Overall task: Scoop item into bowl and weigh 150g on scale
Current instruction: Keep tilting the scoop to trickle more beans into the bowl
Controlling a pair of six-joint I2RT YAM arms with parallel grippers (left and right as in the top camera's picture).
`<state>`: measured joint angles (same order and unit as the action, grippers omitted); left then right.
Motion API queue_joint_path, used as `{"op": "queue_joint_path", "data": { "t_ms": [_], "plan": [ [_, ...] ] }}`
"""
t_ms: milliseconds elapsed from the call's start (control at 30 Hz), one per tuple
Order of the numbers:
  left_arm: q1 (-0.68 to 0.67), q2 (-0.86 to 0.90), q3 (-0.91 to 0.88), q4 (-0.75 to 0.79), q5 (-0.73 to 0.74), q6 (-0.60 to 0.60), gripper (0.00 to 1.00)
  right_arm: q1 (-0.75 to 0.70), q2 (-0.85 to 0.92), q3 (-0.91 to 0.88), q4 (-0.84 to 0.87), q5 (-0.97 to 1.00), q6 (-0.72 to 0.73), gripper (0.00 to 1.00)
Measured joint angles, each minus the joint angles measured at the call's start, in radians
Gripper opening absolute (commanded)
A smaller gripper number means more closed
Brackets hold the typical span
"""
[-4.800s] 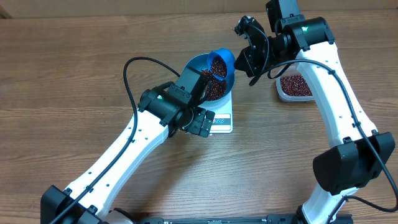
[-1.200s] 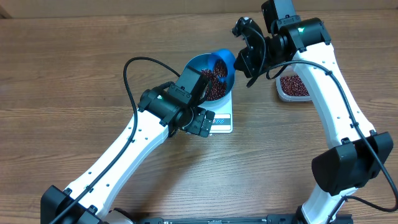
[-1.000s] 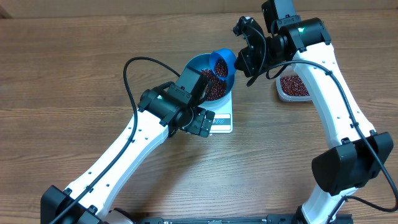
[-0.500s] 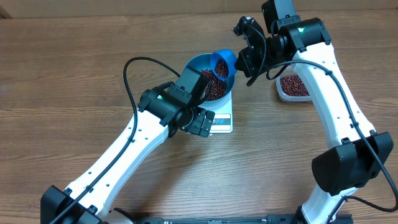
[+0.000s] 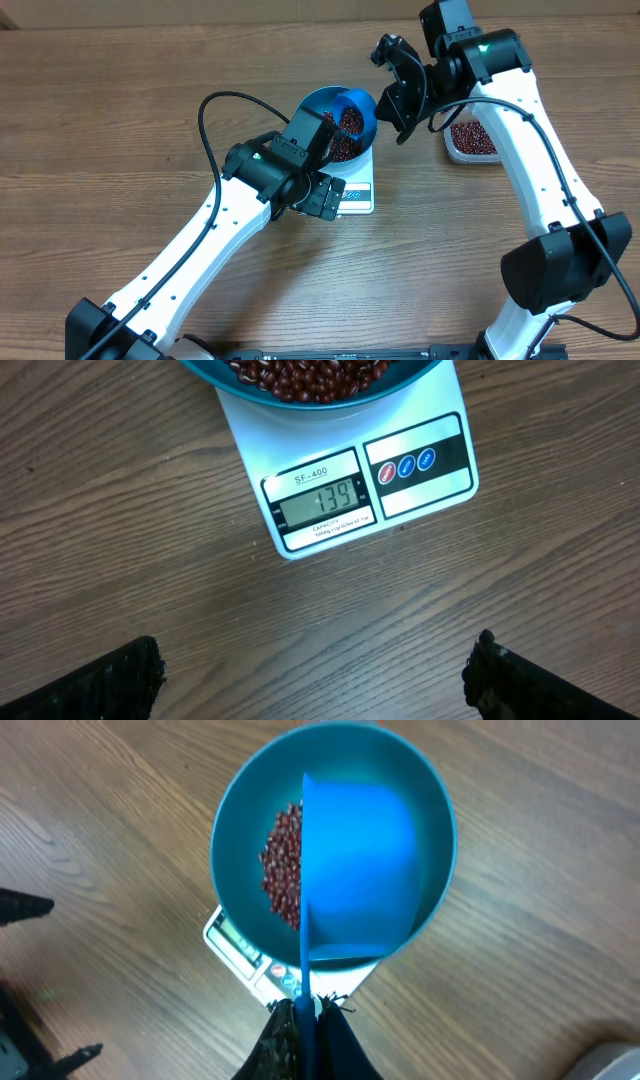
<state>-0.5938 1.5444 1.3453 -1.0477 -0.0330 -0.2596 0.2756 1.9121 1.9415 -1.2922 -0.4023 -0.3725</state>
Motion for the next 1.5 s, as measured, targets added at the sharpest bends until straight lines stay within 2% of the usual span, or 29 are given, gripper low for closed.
{"op": "queue_joint_path", "data": {
  "t_ms": [400, 1500],
  "plan": [
    [0.0, 0.0, 0.0, 0.0, 0.0, 0.0, 1.0, 0.002, 0.0, 0.0, 0.047, 0.033, 0.07, 0.04],
    [0.0, 0.0, 0.0, 0.0, 0.0, 0.0, 1.0, 0.002, 0.0, 0.0, 0.029, 0.035, 0.07, 0.04]
  ]
}}
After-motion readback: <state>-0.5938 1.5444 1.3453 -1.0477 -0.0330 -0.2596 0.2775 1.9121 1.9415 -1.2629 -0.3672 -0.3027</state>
